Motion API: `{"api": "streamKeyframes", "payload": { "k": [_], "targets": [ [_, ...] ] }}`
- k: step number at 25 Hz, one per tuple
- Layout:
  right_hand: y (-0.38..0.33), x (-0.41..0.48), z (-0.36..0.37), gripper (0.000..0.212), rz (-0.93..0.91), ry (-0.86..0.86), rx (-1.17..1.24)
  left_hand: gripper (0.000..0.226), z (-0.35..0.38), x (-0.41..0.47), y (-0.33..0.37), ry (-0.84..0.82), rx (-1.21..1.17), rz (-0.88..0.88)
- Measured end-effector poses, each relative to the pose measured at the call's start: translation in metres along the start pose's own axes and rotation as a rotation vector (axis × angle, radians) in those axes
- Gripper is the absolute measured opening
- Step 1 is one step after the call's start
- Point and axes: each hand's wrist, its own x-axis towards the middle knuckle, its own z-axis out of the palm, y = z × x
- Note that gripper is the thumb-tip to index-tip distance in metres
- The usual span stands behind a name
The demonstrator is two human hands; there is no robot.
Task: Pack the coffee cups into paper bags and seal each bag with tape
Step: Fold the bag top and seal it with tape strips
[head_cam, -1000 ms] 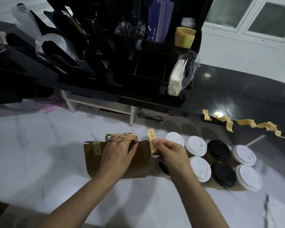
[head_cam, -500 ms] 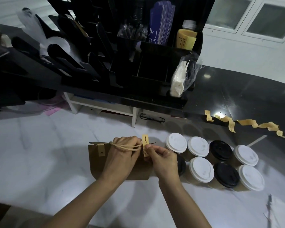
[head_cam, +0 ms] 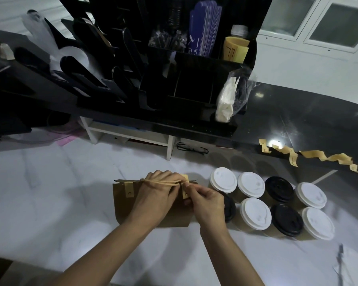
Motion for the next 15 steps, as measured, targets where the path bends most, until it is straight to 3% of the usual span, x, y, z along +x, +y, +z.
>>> {"api": "streamKeyframes", "payload": {
  "k": [4, 10, 15],
  "targets": [
    [0.000, 0.003, -0.002, 0.015, -0.034, 0.004, -0.098, 0.021, 0.001, 0.008, 0.000, -0.050, 0.026, -0.006],
    [0.007, 0.009, -0.008, 0.030, -0.218, 0.063, -0.478, 0.019, 0.005, 0.010, -0.001, -0.054, 0.058, 0.008],
    [0.010, 0.012, -0.010, 0.020, -0.300, 0.066, -0.605, 0.019, 0.003, 0.012, -0.001, -0.049, 0.051, 0.013]
  ]
}}
